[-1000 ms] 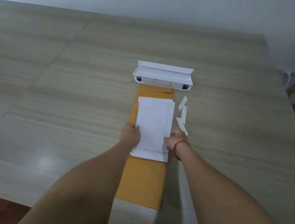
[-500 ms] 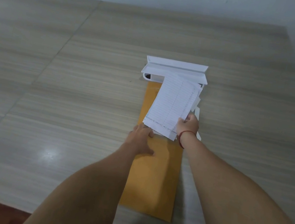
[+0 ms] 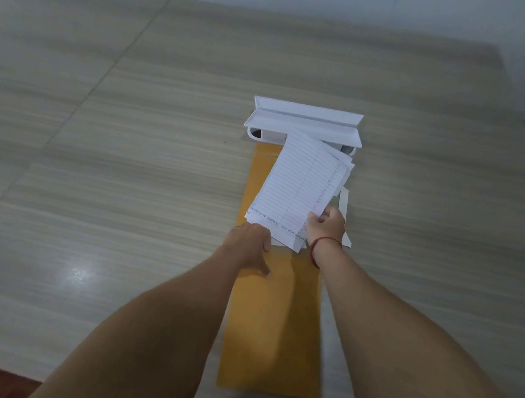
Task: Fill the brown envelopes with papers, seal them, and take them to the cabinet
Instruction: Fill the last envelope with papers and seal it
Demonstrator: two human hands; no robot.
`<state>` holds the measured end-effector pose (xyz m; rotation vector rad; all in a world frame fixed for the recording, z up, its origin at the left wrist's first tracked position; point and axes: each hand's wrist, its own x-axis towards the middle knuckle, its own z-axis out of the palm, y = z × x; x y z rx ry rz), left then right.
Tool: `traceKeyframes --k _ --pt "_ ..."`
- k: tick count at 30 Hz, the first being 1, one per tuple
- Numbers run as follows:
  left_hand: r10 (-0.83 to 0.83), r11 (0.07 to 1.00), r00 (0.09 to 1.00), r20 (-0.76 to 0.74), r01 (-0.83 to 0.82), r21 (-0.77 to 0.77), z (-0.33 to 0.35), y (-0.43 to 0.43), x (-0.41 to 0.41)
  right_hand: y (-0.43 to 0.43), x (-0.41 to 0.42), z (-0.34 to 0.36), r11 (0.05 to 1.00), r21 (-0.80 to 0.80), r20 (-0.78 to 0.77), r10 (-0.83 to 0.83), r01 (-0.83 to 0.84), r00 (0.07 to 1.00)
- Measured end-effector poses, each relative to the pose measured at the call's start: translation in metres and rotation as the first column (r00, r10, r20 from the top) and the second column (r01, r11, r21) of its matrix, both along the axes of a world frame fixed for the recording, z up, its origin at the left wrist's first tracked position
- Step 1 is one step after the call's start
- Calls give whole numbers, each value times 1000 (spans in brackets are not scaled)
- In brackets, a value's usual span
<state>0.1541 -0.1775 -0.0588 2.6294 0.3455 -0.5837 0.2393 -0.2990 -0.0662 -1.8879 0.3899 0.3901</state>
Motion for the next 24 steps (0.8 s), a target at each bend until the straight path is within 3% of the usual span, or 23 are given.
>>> traceKeyframes --k 12,24 --pt "26 995 989 -149 -40 -96 1 -9 2 -7 -2 -4 999 36 -27 -33 34 999" --pt "-5 999 986 -169 -2 -41 3 -16 7 -15 -1 -3 997 56 -30 -43 44 999"
